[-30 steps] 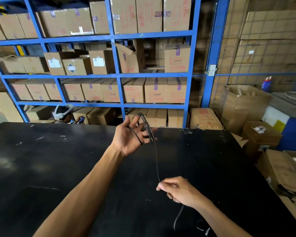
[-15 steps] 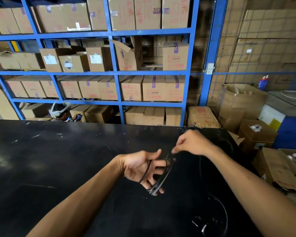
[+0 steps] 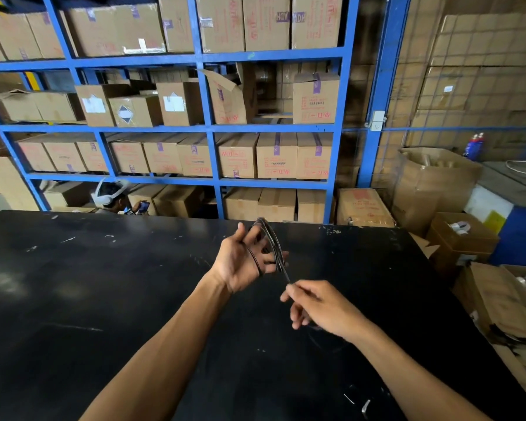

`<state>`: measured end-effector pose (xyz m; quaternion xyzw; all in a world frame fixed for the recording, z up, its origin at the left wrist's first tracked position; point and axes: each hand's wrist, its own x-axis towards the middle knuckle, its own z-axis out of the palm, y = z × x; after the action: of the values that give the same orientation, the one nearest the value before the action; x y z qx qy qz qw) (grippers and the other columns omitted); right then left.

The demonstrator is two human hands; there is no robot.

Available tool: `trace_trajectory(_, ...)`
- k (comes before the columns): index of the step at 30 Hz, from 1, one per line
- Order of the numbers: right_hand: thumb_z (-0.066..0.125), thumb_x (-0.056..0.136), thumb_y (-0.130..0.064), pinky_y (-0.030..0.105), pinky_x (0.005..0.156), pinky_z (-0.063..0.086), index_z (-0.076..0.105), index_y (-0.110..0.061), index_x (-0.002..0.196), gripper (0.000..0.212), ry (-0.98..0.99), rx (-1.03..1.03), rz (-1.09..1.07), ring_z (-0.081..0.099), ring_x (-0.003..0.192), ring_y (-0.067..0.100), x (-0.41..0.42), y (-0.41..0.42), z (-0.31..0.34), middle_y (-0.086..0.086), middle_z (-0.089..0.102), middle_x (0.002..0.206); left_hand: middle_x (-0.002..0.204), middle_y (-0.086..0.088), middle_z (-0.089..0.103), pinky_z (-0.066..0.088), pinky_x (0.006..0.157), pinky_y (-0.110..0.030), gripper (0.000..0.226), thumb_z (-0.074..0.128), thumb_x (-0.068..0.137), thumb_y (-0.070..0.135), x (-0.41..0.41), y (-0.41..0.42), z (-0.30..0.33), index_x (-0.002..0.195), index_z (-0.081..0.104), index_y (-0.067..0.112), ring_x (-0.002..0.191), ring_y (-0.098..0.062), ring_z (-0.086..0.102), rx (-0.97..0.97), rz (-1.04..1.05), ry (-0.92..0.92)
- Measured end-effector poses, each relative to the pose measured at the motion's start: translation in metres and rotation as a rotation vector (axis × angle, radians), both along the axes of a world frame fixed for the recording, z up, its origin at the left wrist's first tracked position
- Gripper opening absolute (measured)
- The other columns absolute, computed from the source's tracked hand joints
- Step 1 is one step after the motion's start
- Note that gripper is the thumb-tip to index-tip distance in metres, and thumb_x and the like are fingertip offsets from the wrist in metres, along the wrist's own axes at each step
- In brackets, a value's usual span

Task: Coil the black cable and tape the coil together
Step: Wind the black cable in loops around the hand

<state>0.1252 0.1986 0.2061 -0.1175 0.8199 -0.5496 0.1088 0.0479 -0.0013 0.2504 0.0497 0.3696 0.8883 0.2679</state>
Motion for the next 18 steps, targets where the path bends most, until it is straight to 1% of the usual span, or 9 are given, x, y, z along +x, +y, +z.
trace_trajectory(2,0.048,0.107,-0.035,0.025,0.077,0.056,0.071,-0.014,0.101,0.031,-0.030,-0.017,0.050,0.076,0.080,0.015,0.005,-0.005,-0.018,0.003,0.077,0.078,0.132,-0.015,0.058,0.021,0.111,-0.075,0.060,0.030,0.101,0.057,-0.003,0.000,0.010,0.105,0.075,0.018,0.135,-0.061,0.038,0.094,-0.059,0.048)
trace_trajectory(4,0.047,0.108,-0.031,0.031,0.092,0.056,0.071,-0.011,0.101,0.032,-0.013,-0.045,0.066,0.076,0.090,0.016,0.006,-0.007,-0.032,0.007,0.079,0.088,0.136,-0.017,0.056,0.020,0.110,-0.077,0.056,0.031,0.101,0.057,-0.003,0.002,0.018,0.127,0.064,0.020,0.134,-0.063,0.037,0.152,-0.138,0.073)
trace_trajectory(5,0.046,0.109,-0.030,0.030,0.093,0.056,0.071,-0.011,0.101,0.032,0.002,-0.057,0.064,0.076,0.092,0.017,0.005,-0.006,-0.037,0.008,0.079,0.091,0.142,-0.018,0.052,0.020,0.109,-0.078,0.057,0.032,0.101,0.056,-0.002,0.002,0.021,0.136,0.059,0.019,0.134,-0.064,0.035,0.166,-0.184,0.073)
trace_trajectory(7,0.049,0.107,-0.030,0.026,0.085,0.055,0.073,-0.013,0.098,0.031,0.029,-0.092,0.059,0.075,0.089,0.017,0.002,-0.003,-0.042,0.008,0.078,0.090,0.157,-0.018,0.036,0.023,0.108,-0.078,0.060,0.033,0.102,0.056,0.004,0.001,0.023,0.146,0.051,0.019,0.133,-0.067,0.032,0.191,-0.299,0.070)
trace_trajectory(9,0.058,0.103,-0.035,0.026,0.071,0.054,0.076,-0.013,0.089,0.031,0.002,-0.165,0.044,0.073,0.075,0.019,-0.003,0.003,-0.041,0.007,0.075,0.075,0.164,-0.016,0.023,0.023,0.109,-0.076,0.061,0.028,0.103,0.057,0.011,-0.001,0.025,0.154,0.037,0.027,0.133,-0.067,0.033,0.183,-0.417,0.083)
trace_trajectory(11,0.070,0.092,-0.042,0.027,0.060,0.051,0.078,-0.012,0.074,0.035,-0.017,-0.214,-0.004,0.066,0.056,0.019,-0.010,0.012,-0.035,0.008,0.068,0.060,0.168,-0.012,0.015,0.018,0.112,-0.074,0.061,0.021,0.103,0.060,0.019,-0.004,0.028,0.158,0.022,0.034,0.132,-0.064,0.036,0.090,-0.543,0.125)
trace_trajectory(13,0.079,0.076,-0.040,0.028,0.055,0.048,0.078,-0.011,0.065,0.031,-0.027,-0.215,-0.051,0.060,0.047,0.016,-0.019,0.022,-0.023,0.006,0.066,0.056,0.169,-0.010,0.011,0.017,0.113,-0.072,0.063,0.015,0.102,0.062,0.027,-0.006,0.029,0.159,0.018,0.036,0.132,-0.060,0.039,-0.079,-0.672,0.189)
trace_trajectory(15,0.082,0.068,-0.044,0.029,0.059,0.050,0.078,-0.015,0.063,0.030,-0.009,-0.046,-0.047,0.060,0.049,0.013,-0.030,0.031,-0.008,0.001,0.067,0.054,0.168,-0.014,0.010,0.020,0.115,-0.070,0.066,0.012,0.101,0.064,0.034,-0.005,0.028,0.159,0.018,0.035,0.133,-0.062,0.035,-0.252,-0.833,0.242)
trace_trajectory(18,0.078,0.066,-0.053,0.027,0.060,0.050,0.079,-0.028,0.066,0.026,0.082,0.431,-0.029,0.064,0.053,0.008,-0.047,0.039,0.014,-0.005,0.069,0.052,0.168,-0.007,0.017,0.010,0.118,-0.069,0.070,0.014,0.100,0.067,0.040,-0.002,0.017,0.159,0.022,0.030,0.135,-0.071,0.015,-0.451,-1.018,0.197)
